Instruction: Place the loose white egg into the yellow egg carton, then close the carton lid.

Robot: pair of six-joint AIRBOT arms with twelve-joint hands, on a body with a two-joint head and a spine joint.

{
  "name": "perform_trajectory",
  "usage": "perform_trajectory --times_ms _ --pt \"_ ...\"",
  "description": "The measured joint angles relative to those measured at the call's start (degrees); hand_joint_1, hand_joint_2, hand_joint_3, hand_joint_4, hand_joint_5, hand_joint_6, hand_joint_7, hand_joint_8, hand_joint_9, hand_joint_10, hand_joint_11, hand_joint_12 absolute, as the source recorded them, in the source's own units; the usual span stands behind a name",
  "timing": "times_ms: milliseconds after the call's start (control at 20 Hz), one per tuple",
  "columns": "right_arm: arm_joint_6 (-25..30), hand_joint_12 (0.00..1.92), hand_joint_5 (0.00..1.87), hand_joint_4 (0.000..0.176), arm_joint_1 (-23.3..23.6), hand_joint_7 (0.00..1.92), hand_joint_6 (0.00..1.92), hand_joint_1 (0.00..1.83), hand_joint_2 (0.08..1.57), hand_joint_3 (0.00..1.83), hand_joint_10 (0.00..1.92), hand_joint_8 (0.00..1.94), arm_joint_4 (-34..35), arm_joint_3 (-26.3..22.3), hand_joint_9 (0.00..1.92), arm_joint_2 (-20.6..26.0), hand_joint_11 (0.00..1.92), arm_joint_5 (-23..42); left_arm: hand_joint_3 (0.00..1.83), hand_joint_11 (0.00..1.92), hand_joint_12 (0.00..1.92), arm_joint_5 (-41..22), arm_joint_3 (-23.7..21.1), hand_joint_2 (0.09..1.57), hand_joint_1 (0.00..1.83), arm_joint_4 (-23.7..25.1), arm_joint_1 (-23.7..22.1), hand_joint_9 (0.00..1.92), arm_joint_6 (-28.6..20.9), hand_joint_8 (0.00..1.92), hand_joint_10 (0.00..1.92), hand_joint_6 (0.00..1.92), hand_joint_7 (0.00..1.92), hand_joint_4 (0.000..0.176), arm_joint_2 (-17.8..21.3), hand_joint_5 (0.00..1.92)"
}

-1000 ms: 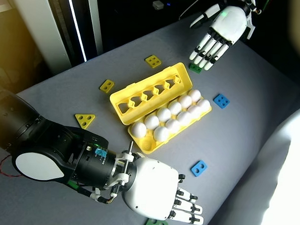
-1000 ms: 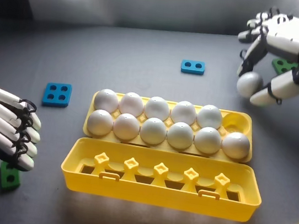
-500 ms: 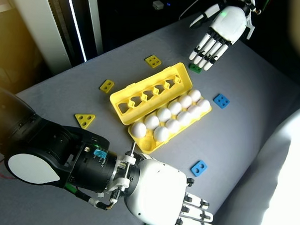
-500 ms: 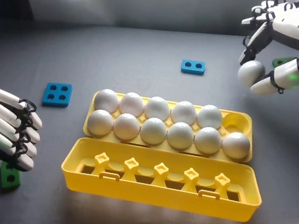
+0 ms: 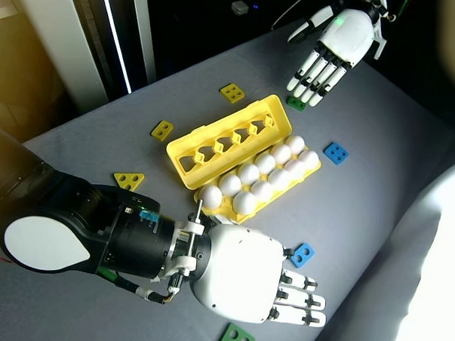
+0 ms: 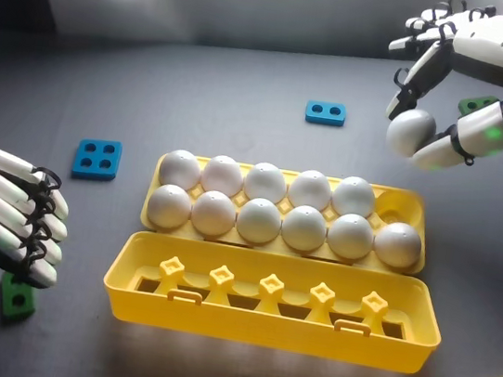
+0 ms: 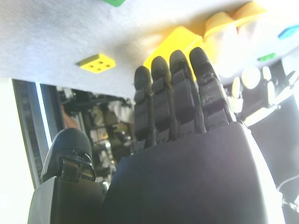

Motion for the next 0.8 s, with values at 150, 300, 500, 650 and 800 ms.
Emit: perform_trajectory --times_ms 150,300,500,650,800 --pt "4.3 0.0 1.15 0.176 0.6 0.27 0.69 1.07 1.04 0.0 0.0 0.0 -4.8 -1.2 0.04 1.6 0.0 0.7 0.0 0.0 0.5 0.0 0.0 1.23 0.0 0.0 0.0 0.26 0.0 0.0 0.0 0.0 0.35 0.0 0.0 0.36" --pt "7.3 0.0 1.16 0.176 0.6 0.28 0.67 1.07 1.03 0.0 0.0 0.0 -10.9 -3.3 0.05 2.6 0.0 2.0 0.0 0.0 0.48 0.1 0.0 1.24 0.0 -0.1 0.0 0.26 0.0 0.0 0.0 0.0 0.34 0.0 0.0 0.36" --pt "7.7 0.0 1.18 0.176 0.6 0.3 0.63 1.08 1.02 0.0 0.0 0.0 -12.3 -4.5 0.06 2.7 0.0 3.3 0.0 0.0 0.51 0.1 0.0 1.24 0.0 -0.1 -0.1 0.27 0.0 0.0 0.01 0.0 0.35 0.0 0.0 0.36" --pt "7.7 0.0 1.2 0.176 0.2 0.3 0.61 1.08 1.02 0.0 0.0 0.0 -12.2 -4.5 0.05 2.8 0.0 3.0 0.0 0.0 0.46 0.2 0.0 1.23 0.0 0.1 -0.1 0.26 0.0 0.0 0.0 0.0 0.34 0.0 0.0 0.35" --pt "7.7 0.0 1.19 0.176 -0.5 0.3 0.61 1.08 1.02 0.0 0.01 0.0 -12.3 -5.1 0.07 3.0 0.0 2.8 0.0 0.0 0.48 0.1 0.0 1.23 0.0 0.0 -0.1 0.26 0.0 0.0 0.0 0.0 0.35 0.0 0.0 0.36"
